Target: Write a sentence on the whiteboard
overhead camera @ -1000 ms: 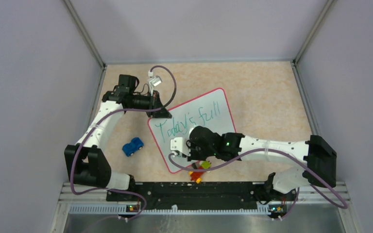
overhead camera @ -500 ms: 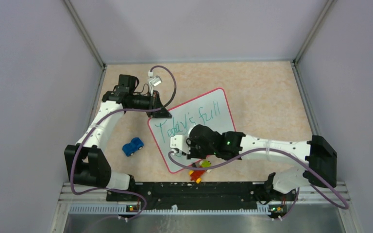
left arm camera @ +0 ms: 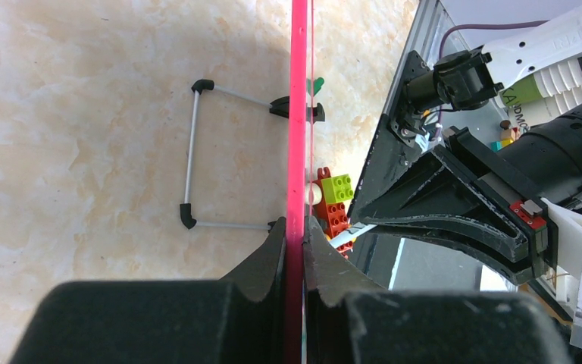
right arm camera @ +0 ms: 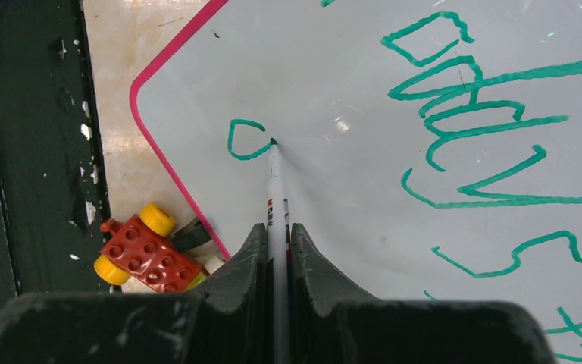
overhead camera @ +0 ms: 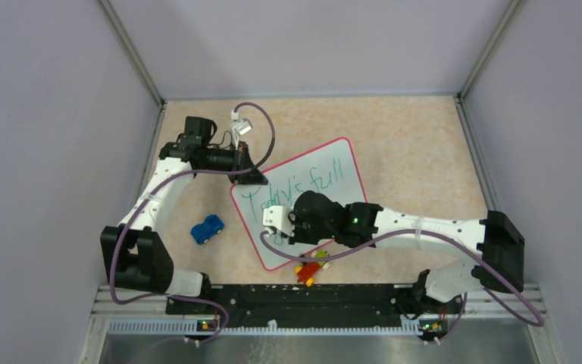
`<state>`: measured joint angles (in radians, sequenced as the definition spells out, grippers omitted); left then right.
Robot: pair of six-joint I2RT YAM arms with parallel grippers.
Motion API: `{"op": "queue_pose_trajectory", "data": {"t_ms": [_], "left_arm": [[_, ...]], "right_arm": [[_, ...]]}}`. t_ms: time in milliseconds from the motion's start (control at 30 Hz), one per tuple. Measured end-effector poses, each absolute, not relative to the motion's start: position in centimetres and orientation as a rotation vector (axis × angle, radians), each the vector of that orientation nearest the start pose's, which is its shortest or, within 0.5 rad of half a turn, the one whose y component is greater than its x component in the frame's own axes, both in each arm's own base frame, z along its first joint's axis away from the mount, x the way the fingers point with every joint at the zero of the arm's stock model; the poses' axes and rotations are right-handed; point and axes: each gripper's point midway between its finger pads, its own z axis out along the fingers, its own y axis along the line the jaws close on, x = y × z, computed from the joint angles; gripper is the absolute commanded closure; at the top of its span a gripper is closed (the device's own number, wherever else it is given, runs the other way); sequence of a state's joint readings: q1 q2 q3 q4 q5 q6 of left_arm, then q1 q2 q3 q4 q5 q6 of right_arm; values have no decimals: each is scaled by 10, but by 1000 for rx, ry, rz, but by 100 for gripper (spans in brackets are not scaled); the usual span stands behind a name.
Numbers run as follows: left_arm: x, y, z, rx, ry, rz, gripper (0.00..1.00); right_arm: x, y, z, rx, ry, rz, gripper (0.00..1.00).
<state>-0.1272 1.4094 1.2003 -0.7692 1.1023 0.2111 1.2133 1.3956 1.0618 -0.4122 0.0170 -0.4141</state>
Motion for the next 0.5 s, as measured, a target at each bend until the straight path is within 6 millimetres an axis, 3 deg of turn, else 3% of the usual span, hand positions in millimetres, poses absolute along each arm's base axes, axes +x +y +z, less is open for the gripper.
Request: {"op": "queue_pose_trajectory", "data": {"t_ms": [500], "left_arm": [[264, -188, 225, 776, 2096, -1321, 100]], "right_arm": [[149, 355, 153, -1716, 1608, 403, 100]]}}
